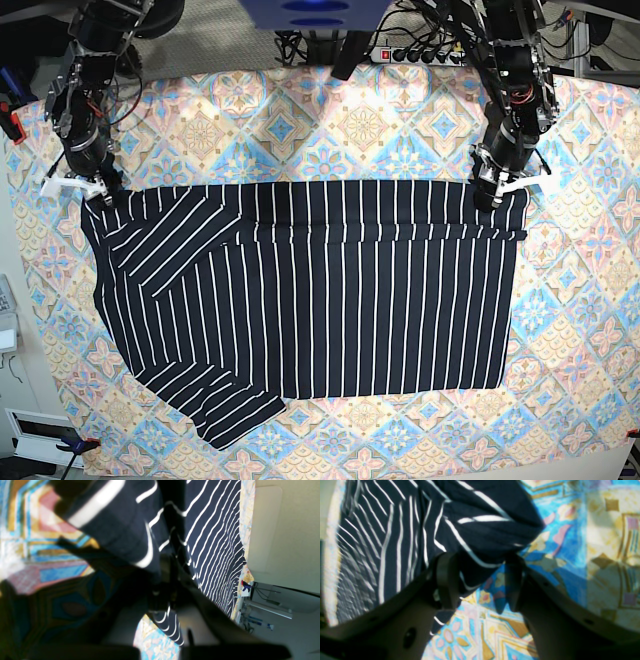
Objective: Fold the T-shirt properly
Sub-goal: 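Hold the folded edge with both grippers and adjust the grip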
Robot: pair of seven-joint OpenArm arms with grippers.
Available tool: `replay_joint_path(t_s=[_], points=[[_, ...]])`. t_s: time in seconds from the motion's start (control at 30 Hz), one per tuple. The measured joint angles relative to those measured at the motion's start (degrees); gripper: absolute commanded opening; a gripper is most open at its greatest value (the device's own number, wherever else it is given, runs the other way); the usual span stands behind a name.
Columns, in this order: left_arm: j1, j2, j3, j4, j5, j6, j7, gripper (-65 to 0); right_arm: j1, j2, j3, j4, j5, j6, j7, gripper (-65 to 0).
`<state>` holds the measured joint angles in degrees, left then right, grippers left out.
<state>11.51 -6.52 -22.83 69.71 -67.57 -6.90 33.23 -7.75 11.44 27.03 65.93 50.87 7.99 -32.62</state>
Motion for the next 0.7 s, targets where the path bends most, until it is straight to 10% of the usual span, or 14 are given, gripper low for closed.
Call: replay_joint_path(t_s=[0.47,0.7], points=[[0.1,0.0,0.0,0.0,0.0,0.0,0.0,-65.0,5.2,0.3,0.0,-5.4,0.4,0.3,0.9,-37.7],[0.1,0.0,0.1,0.0,0.0,0.0,0.0,-65.0,5.2,0.1,0.0,-5.5,0.2,-0.3,-0.1,-60.8]])
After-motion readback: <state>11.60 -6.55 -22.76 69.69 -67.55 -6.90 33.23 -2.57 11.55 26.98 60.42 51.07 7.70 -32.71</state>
